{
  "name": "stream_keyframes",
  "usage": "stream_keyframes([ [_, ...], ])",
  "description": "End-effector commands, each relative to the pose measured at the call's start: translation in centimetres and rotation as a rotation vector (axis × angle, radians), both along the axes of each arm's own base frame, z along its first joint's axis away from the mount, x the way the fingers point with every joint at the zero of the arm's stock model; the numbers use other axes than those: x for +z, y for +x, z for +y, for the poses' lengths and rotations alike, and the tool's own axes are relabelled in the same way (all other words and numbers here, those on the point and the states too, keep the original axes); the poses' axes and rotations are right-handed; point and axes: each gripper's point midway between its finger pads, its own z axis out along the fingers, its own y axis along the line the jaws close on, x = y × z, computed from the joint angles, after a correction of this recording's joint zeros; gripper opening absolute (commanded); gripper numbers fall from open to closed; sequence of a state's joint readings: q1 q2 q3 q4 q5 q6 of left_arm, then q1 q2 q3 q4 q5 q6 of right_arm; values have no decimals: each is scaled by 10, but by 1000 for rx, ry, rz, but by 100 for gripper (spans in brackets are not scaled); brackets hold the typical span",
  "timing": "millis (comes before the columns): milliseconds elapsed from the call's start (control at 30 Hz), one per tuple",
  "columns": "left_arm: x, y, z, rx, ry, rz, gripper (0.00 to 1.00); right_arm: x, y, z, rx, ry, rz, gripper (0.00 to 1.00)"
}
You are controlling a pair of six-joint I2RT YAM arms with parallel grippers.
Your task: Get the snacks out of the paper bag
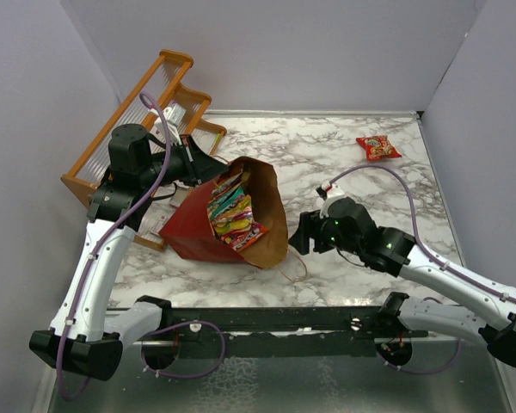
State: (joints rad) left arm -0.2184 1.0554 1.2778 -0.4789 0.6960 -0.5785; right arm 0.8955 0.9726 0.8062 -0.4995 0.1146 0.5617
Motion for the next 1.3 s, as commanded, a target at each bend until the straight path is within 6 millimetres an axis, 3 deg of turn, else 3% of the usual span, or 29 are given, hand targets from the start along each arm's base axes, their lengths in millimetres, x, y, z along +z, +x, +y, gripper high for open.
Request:
stream_keyframes([
  [0,15,-5,-2,-8,-36,-44,0,52,2,32,276,22,-221,71],
  [67,17,-6,-1,-6,-38,-47,0,75,-13,60,448,149,-292,72],
  [133,18,-7,-2,-6,-42,-51,0,83,-20,80,554,220,-332,72],
  [300,18,-6,-2,-6,-54,-44,0,54,1,116,577,197,-267,72],
  [500,19,-4,-4,-13,-58,-37,0,23,57,124,333,85,-236,75],
  [667,18,-2,-4,-8,-66,-36,0,1,78,131,270,63,-250,79],
  [967,19,-4,-5,-14,-70,-41,0,-11,78,155,353,124,-276,78],
  [1267,17,-4,-5,-16,-70,-37,0,-26,72,161,380,145,-243,60],
])
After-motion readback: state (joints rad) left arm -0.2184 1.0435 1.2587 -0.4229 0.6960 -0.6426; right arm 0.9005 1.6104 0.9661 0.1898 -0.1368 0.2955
